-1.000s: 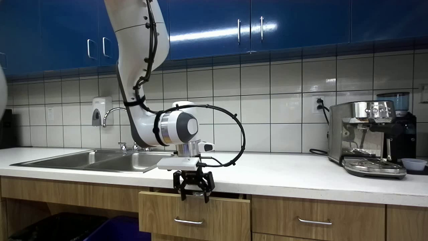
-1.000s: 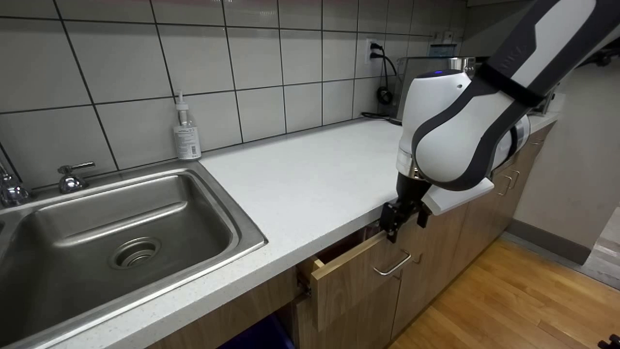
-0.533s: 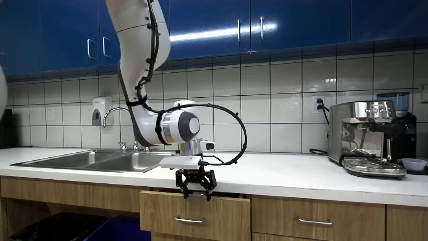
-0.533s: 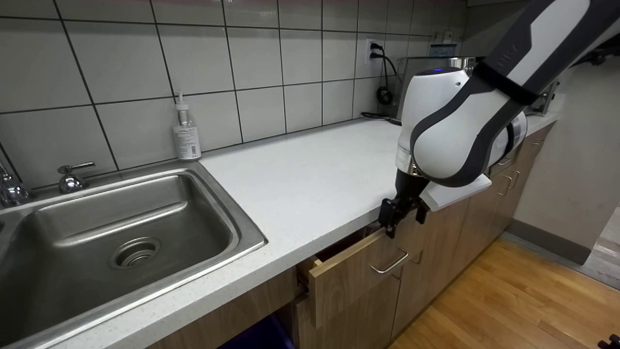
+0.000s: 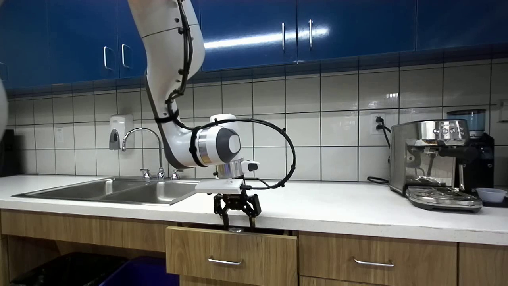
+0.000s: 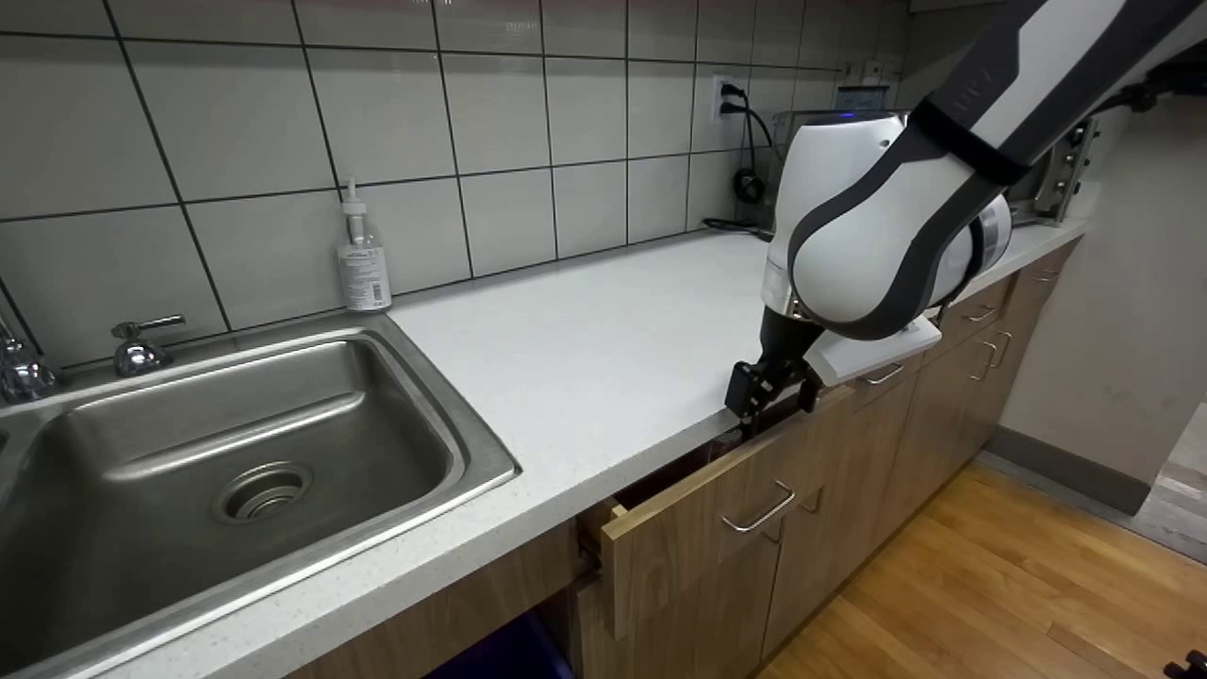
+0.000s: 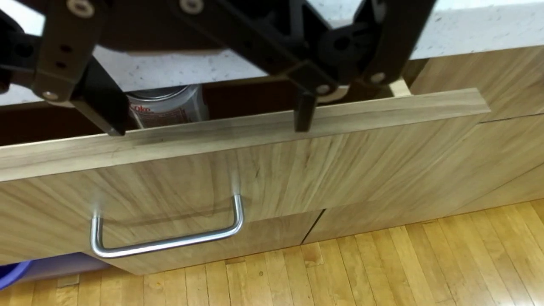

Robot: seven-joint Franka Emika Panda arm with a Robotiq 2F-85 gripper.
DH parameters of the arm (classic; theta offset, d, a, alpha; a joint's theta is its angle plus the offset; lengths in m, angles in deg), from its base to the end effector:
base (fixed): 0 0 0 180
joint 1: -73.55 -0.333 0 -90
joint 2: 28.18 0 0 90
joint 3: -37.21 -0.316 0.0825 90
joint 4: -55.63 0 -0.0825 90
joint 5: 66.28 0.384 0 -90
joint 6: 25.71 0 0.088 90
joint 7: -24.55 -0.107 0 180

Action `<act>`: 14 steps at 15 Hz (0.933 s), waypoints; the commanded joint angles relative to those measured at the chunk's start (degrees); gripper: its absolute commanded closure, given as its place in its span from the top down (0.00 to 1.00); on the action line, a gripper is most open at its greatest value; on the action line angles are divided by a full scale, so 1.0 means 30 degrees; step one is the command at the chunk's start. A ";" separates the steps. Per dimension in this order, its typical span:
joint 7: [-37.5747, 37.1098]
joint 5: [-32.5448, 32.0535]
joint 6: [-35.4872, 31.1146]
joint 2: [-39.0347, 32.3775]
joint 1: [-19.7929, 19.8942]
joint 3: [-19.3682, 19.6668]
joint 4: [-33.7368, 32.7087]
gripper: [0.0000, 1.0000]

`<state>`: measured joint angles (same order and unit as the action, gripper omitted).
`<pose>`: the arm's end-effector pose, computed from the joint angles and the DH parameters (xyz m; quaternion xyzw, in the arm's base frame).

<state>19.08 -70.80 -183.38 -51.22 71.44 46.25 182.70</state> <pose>0.5604 -0.0656 0.2077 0.9945 -0.0642 0.0667 0.0485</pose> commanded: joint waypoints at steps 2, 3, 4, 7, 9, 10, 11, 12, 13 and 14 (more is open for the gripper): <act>0.0265 -0.0159 0.0233 0.1275 0.0082 -0.0738 0.0799 1.00; 0.0258 -0.0191 0.0271 0.1441 0.0038 -0.0844 0.0918 1.00; 0.0218 -0.0252 0.0298 0.1612 -0.0024 -0.0894 0.1048 1.00; -0.0115 -0.0494 0.0508 0.2278 -0.0292 -0.0868 0.1610 1.00; -0.0127 -0.0560 0.0672 0.2885 -0.0377 -0.0922 0.2186 1.00; -0.0030 -0.0526 0.0792 0.3203 -0.0360 -0.1017 0.2498 1.00; -0.0180 -0.0670 0.0884 0.3468 -0.0449 -0.0973 0.2763 1.00; -0.0198 -0.0725 0.0984 0.3770 -0.0469 -0.1017 0.3045 1.00; -0.0331 -0.0852 0.1103 0.4062 -0.0537 -0.1003 0.3314 1.00; -0.0412 -0.0988 0.1239 0.4334 -0.0592 -0.1017 0.3568 1.00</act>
<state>19.12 -71.64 -182.21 -42.99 69.79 43.69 189.89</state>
